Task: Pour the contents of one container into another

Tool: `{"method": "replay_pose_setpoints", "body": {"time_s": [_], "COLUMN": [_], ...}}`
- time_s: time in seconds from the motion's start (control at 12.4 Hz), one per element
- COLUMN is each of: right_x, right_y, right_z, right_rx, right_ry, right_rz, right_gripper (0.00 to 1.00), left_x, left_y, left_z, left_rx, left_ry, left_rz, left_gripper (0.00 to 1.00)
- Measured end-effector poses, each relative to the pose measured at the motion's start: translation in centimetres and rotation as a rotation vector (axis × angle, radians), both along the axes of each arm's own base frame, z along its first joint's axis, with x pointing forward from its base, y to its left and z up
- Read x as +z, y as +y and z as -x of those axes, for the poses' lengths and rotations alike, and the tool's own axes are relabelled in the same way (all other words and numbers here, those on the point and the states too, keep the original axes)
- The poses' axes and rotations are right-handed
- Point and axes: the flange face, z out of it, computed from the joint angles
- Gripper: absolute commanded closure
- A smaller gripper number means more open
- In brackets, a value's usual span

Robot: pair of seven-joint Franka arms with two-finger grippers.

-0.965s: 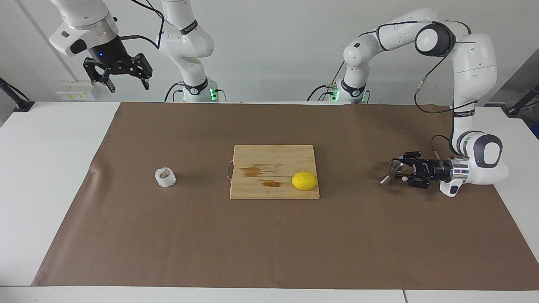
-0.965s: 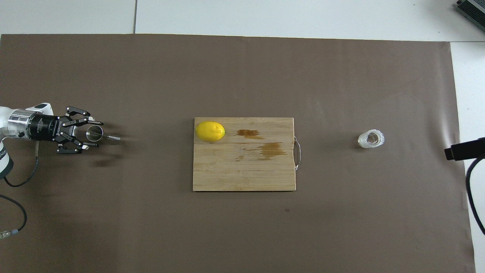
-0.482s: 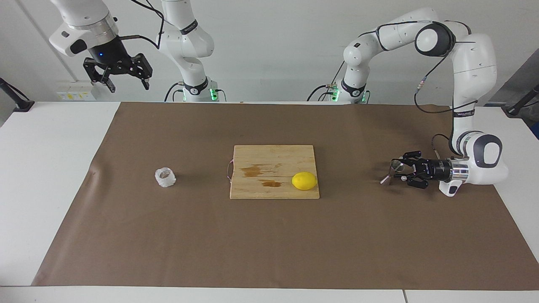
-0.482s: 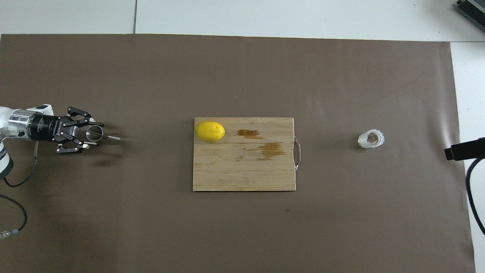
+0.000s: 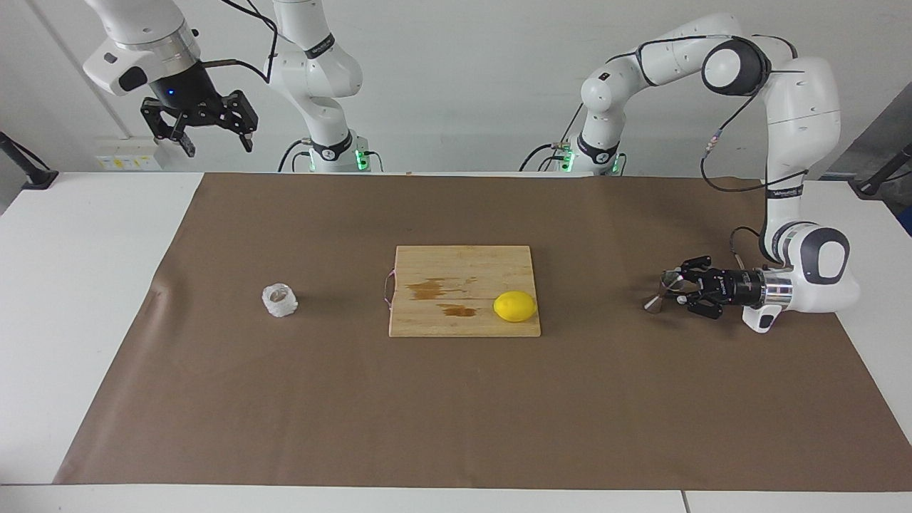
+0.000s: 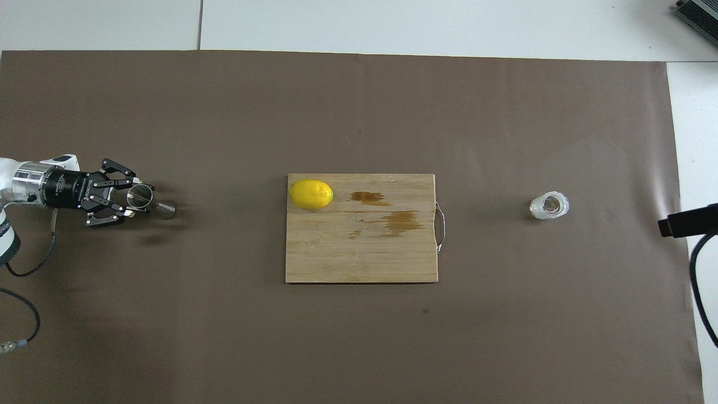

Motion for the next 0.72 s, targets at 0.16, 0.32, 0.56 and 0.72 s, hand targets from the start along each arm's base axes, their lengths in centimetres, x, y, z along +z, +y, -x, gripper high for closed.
{"method": "replay_pose_setpoints", "body": {"time_s": [0.16,0.32,0.56,0.72], "right_x": [0.0,0.0,0.0,0.0], "right_y": [0.0,0.0,0.0,0.0], "right_z": [0.0,0.0,0.0,0.0], "right_rx": [0.000,0.000,0.000,0.000], "right_ry": [0.000,0.000,0.000,0.000], "right_rz": [0.000,0.000,0.000,0.000], "right_gripper": [0.00,0.00,0.00,0.00], "left_x": [0.0,0.0,0.4,1.2], "left_y": [-0.1,-0.3,-1.4,-3.3], "left_z": [0.0,0.0,-0.2,-0.6], "left_rx": [-0.002,-0.004,-0.022,-0.053], "left_ry": [0.000,0.002,-0.006,-0.022], "left_rz": [0.002,0.004,0.018,0.042], "left_gripper": [0.90,0.95,1.00,1.00]}}
